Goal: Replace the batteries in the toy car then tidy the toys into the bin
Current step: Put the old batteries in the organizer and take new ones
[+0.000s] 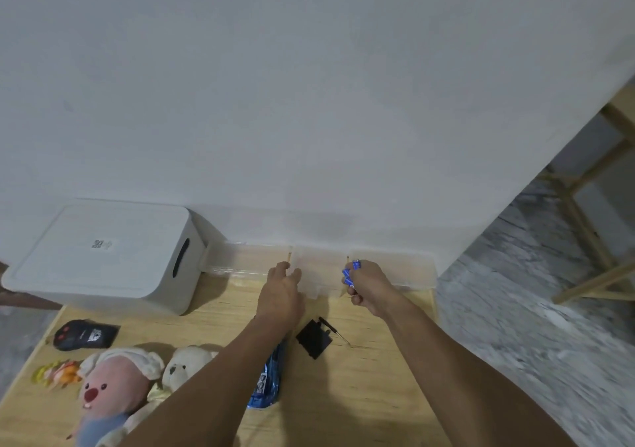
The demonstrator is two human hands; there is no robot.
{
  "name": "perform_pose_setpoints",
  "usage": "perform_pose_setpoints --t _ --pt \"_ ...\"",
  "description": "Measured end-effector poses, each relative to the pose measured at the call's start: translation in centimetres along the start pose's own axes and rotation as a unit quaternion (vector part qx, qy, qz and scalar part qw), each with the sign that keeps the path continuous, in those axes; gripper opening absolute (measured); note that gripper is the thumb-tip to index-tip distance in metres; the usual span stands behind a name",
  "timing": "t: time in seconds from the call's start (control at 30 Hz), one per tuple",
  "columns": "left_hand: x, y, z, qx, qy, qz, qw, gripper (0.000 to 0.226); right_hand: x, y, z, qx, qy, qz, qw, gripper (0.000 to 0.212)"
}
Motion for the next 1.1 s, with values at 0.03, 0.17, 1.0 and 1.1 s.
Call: perform_pose_setpoints --t 0.03,0.17,1.0,1.1 --pt "0.0 -0.1 0.0 -0.014 -0.024 0.011 1.0 0.043 0.1 0.0 0.0 0.003 0.002 0.001 1.0 0.02" --pt "0.3 -0.8 0.5 -0.08 -0.08 0.034 0.993 0.045 0.6 0.2 0.5 -0.013 -0.079 -0.023 0.997 0.02" --pt "-1.2 -3.4 0.7 -0.101 -0.135 0.014 0.986 0.053 0.2 -0.9 0.3 0.124 0.084 -0.012 0.989 0.025" --pt "-1.4 -3.3 0.8 -0.099 -0.14 0.014 0.985 0.053 0.1 -1.0 0.3 0.126 0.088 -0.01 0.988 0.025"
Point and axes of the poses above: each hand's wrist, its own y-axis away from the middle knuckle, its own x-axis out of the back of the hand, z = x × y, the point moved 5 cm from there along -y, towards the middle knuckle, and after that the axes turned 12 degrees about -y, right-handed, at the moved point
